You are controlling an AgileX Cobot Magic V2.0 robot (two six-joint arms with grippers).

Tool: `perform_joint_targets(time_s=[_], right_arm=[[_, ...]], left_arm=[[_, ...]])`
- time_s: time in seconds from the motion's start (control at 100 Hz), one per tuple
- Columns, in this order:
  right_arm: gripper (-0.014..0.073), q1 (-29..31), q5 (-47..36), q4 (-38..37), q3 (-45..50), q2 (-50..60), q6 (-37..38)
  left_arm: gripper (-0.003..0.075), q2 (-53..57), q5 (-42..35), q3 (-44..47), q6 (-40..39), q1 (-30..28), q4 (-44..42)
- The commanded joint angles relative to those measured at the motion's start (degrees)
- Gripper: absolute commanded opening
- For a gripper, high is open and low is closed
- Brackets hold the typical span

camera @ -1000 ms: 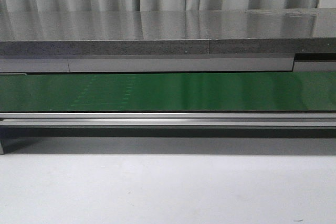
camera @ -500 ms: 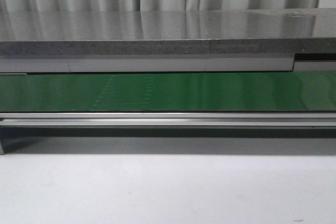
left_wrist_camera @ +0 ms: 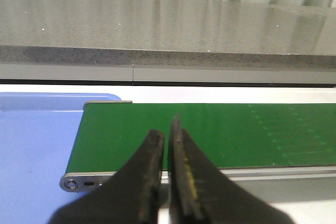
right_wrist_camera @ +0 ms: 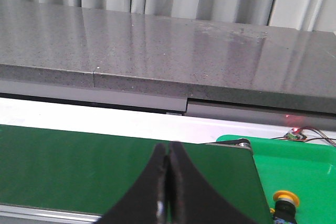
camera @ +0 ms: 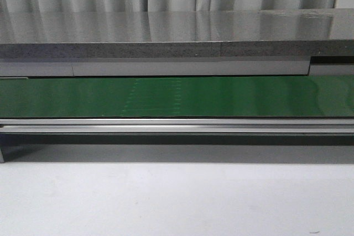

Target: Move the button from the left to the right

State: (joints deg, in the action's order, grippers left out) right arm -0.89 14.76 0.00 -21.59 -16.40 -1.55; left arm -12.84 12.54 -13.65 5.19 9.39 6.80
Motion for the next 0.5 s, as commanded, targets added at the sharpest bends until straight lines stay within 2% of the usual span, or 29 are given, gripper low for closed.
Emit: perform_joint_targets(time_s=[0.0,0.2,0.49], right_arm=[[-0.0069,-0.09,-5.37,0.0,-0.85,-0.36,0.0],[-0.0069,-1.41,-8.3,0.0,4.48,2.25,0.7],[-0.0069,-2.0,-9.44,0.0,14.28,12.95,0.7]], left_arm=[[0.0005,-0.58,-4.28,-1.65,-0.12,0.46,0.2],[0.0005,-0.58,-4.28,-1.65,-0.12,0.46,0.2],[0.0005,-0.58,-4.28,-1.65,-0.12,0.46,0.2]])
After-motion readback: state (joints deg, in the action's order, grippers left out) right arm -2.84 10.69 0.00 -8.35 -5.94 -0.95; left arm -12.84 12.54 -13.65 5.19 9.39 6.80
